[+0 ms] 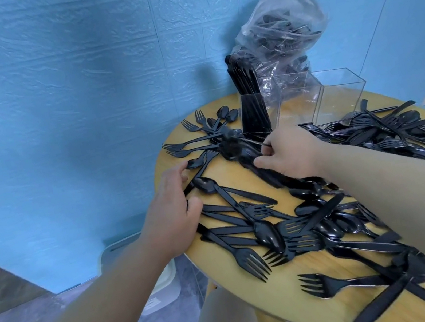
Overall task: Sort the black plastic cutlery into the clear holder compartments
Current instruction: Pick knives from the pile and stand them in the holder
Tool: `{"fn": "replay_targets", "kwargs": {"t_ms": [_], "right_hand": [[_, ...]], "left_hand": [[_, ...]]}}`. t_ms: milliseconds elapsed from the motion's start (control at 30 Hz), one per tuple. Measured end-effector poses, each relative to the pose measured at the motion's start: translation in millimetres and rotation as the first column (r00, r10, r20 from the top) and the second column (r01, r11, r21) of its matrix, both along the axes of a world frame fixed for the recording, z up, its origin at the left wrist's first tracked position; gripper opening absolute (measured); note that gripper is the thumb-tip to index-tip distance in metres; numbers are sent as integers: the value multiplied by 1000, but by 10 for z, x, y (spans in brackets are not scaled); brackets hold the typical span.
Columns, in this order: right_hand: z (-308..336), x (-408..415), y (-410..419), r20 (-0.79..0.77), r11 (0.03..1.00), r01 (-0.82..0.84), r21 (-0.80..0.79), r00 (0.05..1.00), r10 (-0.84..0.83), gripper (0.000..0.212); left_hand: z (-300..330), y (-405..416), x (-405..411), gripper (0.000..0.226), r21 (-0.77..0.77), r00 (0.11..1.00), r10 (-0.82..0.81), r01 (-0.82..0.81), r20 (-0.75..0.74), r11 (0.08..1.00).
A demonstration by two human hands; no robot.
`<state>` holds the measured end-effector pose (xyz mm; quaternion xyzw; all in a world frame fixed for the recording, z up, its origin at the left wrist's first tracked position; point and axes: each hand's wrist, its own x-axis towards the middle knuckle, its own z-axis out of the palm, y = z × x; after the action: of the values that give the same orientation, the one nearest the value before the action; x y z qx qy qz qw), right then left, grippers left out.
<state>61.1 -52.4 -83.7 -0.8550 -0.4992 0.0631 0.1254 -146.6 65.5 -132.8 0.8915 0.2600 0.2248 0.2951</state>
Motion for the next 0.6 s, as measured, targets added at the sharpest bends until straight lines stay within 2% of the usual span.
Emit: {"fn": "replay_targets", "kwargs": {"t_ms": [200, 433, 533, 600], "right_hand": [[-7, 31, -20, 11, 999, 33, 32, 999, -33, 37], [30, -5, -45, 105, 999, 47, 20, 993, -49, 42], [37, -56, -79, 154, 996, 6, 87, 988, -20, 37], [67, -131, -117, 110, 992, -61, 112, 993, 49, 32]], "left_hand": [[-34, 22, 17, 63, 59, 999, -10, 13, -53, 998], [-27, 39, 41, 63, 125, 993, -37, 51, -115, 991], [-42, 57, 35, 58, 82, 995, -58, 64, -76, 995], [-38, 60, 6, 51, 44, 998, -66, 66, -1, 997]]}}
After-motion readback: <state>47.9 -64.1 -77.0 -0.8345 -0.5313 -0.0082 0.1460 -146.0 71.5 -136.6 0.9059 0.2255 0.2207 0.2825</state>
